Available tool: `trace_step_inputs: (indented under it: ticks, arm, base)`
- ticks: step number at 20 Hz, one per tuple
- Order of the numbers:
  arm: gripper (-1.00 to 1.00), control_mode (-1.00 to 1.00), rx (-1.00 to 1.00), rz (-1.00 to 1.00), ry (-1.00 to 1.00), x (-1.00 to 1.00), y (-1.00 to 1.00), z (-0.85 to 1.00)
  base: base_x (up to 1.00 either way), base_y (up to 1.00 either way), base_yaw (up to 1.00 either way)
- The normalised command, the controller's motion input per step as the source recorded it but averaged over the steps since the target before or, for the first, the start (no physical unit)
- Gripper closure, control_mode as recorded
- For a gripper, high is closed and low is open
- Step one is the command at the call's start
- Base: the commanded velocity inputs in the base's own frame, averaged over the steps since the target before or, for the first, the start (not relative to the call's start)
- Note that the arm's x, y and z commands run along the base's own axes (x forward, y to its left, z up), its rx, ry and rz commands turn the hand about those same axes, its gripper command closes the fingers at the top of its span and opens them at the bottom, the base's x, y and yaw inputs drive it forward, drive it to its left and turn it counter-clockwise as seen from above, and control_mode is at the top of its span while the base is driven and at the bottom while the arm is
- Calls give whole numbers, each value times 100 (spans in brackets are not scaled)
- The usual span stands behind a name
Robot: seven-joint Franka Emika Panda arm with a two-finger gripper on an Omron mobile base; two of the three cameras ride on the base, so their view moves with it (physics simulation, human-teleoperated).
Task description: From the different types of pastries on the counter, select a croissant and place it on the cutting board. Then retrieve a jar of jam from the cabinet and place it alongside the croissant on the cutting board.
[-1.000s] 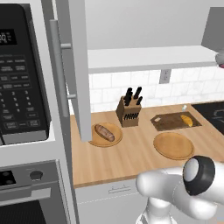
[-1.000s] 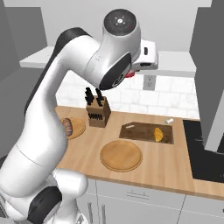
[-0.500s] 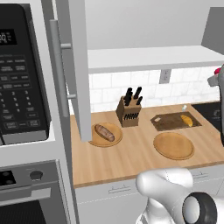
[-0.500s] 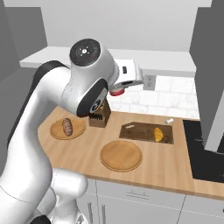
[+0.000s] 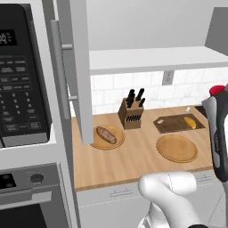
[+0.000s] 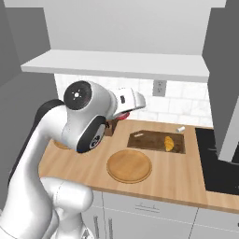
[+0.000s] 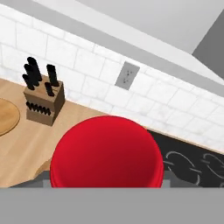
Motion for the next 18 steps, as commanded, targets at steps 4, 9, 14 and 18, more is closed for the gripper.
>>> trace_step_inputs:
  ticks: [4, 9, 14, 18]
  arm:
    - [100, -100, -5, 0, 2, 11, 8, -84]
    - [100, -100, 0, -5, 4, 30, 9, -89]
    - [100, -100, 4, -23, 0, 49, 3, -31]
    - [100, -100, 8, -32, 0, 51, 0, 0]
  base:
    - [0, 0, 0]
    - [0, 0, 0]
    - [0, 0, 0]
    - [0, 0, 0]
